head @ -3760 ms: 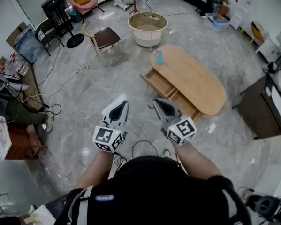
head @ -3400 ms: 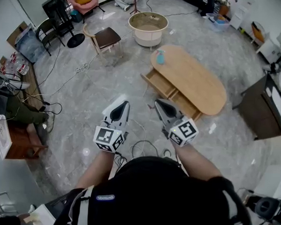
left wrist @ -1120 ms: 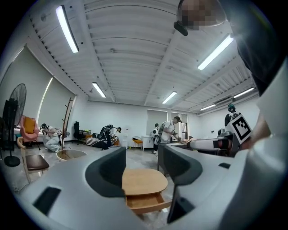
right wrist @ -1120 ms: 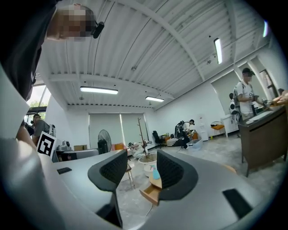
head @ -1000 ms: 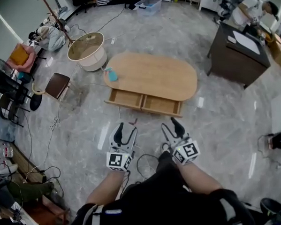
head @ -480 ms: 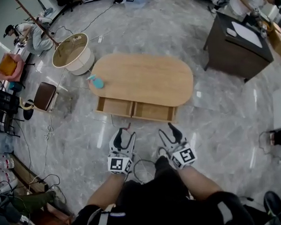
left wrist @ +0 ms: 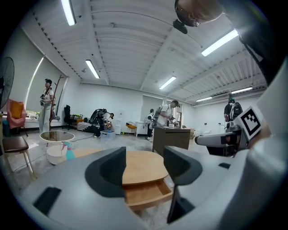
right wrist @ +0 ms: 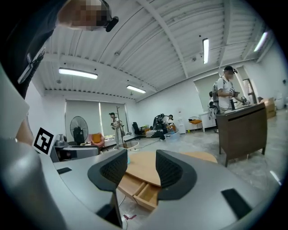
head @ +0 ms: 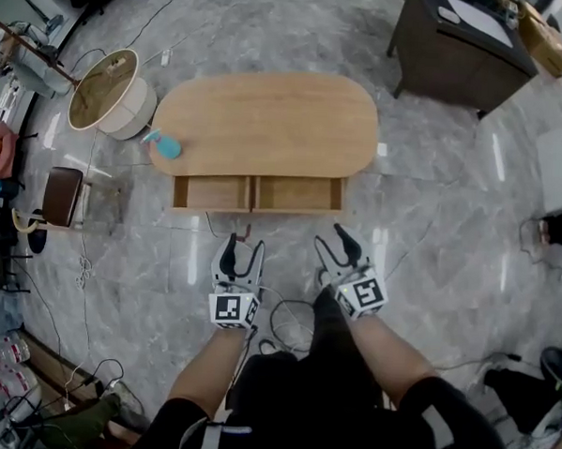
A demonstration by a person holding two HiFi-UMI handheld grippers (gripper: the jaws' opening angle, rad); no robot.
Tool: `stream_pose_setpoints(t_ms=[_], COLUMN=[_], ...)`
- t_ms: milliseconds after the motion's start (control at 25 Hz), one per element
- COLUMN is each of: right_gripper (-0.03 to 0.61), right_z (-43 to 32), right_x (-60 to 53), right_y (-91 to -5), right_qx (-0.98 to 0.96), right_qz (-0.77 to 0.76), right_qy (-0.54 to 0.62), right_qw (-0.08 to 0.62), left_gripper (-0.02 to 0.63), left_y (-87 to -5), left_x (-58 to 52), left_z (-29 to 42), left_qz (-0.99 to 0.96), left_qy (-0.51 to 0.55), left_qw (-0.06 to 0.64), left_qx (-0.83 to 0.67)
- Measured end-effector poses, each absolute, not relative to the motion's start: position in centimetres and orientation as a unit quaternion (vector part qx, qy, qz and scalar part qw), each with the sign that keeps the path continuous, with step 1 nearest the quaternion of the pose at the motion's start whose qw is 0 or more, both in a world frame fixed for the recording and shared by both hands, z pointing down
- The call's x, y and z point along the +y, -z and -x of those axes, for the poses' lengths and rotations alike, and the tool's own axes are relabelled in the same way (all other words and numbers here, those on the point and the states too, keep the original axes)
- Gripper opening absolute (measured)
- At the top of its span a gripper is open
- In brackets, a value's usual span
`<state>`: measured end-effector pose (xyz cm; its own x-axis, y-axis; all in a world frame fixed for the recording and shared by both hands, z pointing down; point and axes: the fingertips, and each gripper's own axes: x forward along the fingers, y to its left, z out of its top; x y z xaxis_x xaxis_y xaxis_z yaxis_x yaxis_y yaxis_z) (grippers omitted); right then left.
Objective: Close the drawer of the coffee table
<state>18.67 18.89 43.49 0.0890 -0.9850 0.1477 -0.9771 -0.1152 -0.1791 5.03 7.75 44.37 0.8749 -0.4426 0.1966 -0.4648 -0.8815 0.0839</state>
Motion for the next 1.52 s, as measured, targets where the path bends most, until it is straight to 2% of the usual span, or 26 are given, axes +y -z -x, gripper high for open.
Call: stream_pose_setpoints(t_ms=[240,480,840,1040,1240,1520], right_gripper=[0.189,0.189,0.189,0.189,0.189,0.189], right_z=[-20.6,-22.7,-26.2,-27.3,-27.1,-27.2], right_x=[19.7,19.9,18.8,18.1,18.0,16.9], right_y=[-50.1,-59.6,-73.3,-79.3,-83.2,-84.6], right_qx=[0.632,0.625,0.66,0.684,0.698,0.683], right_qz=[0.762,0.761,0.728,0.709,0.698,0.719], right_qy=[0.138,0.172,0.168,0.156,0.141,0.121], right_qw=[0.007,-0.022,-0.078,-0.076,-0.073,-0.043], left_gripper=[0.259,0.259,0.259,0.259,0.259,0.259], left_y=[-51.0,-61.1,-73.2,-80.3,-82.5,-83.6], left_x=[8.5,8.0,7.2,6.0,4.8,4.1], left_z=[-6.4,-9.2,-13.6,-14.2,-14.6,-14.6], left_qz=[-0.969,-0.967,-0.978,-0.978,-0.98,-0.982], left_qy=[-0.12,-0.156,-0.156,-0.152,-0.114,-0.094], left_qw=[0.067,0.065,0.04,0.037,0.052,0.034], left_qx=[-0.204,-0.188,-0.135,-0.137,-0.156,-0.163])
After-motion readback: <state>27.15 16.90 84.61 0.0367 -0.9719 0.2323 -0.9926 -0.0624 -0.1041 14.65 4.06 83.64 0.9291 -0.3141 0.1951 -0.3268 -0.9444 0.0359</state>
